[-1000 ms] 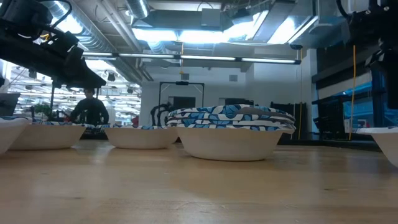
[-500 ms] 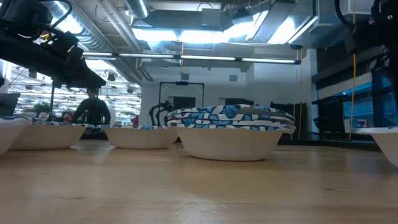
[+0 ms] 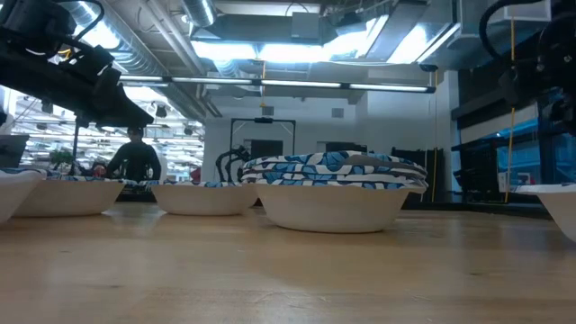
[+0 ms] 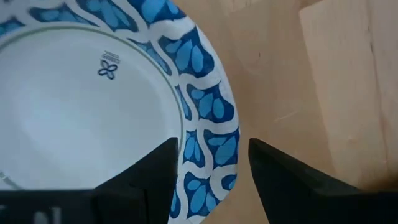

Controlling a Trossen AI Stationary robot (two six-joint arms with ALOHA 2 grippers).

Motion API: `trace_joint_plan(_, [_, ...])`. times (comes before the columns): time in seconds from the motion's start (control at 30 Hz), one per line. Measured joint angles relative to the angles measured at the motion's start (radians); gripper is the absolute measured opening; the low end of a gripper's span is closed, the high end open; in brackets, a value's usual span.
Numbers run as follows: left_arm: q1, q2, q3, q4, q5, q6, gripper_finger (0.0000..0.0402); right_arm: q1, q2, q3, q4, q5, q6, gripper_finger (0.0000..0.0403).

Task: Nest bowls inside each other
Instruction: Stack the white bowl on top of the other white bowl

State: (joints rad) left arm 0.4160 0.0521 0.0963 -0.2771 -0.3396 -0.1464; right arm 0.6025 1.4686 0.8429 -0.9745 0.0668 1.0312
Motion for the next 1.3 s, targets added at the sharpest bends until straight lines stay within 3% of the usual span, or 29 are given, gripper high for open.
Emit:
trace_joint_plan(0.23, [0.000,0.000,0.000,0.000,0.000,0.000,0.0160,0.000,0.024,0.000,0.006,-0.001,0.017,0.0143])
trace_joint_plan(0.6, [0.000,0.000,0.000,0.000,0.000,0.000,0.0160,-0.007,0.023,0.001,0.009,-0.019,0.036,0.0011])
trace_joint_plan(0.87, [0.000,0.000,0.000,0.000,0.000,-0.002,0.0160,-0.059,-0.004,0.008,0.016,-0.053,0.016,0.0006])
trace_joint_plan(1.3, [0.000,0.000,0.000,0.000,0.000,-0.004,0.0160,-0.193,-0.215,0.144,0.006,-0.068,-0.022,0.0003])
